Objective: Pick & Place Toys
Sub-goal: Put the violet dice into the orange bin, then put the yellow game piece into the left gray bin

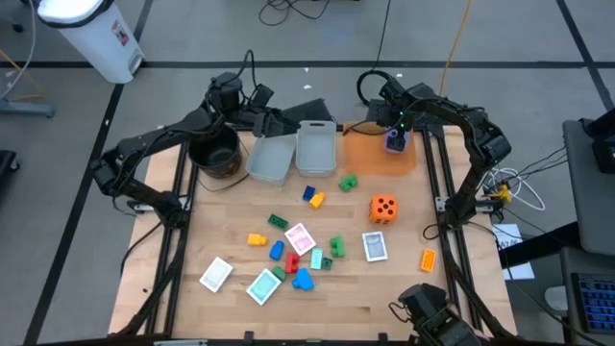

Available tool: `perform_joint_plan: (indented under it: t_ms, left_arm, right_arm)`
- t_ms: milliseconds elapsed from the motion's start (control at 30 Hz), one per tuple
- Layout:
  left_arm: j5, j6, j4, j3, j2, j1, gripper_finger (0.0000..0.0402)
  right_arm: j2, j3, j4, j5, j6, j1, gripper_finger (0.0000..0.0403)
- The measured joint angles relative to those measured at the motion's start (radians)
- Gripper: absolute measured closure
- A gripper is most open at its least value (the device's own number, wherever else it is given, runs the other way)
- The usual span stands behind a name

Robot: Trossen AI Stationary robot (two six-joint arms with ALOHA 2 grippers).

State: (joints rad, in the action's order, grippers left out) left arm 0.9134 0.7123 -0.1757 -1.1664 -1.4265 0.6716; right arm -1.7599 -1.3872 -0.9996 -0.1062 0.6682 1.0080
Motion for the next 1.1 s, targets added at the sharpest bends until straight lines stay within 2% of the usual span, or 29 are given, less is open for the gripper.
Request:
perform_joint_plan:
  t_ms: [300, 700, 1100]
  left_arm:
    - [0.000, -0.001, 0.000, 0.000, 0.000, 0.000, 0.0011]
    - [0.000, -0.001, 0.000, 0.000, 0.000, 0.000, 0.0011]
    - [-0.001, 0.012, -0.004, 0.000, 0.000, 0.000, 0.0011]
  right_arm:
    - [0.000, 0.000, -0.001, -0.070, -0.009, -0.001, 0.0008]
    - [0.038, 0.000, -0.010, -0.078, -0.028, -0.004, 0.0010]
    - [0.166, 0.000, -0.028, -0.082, -0.061, -0.048, 0.0010]
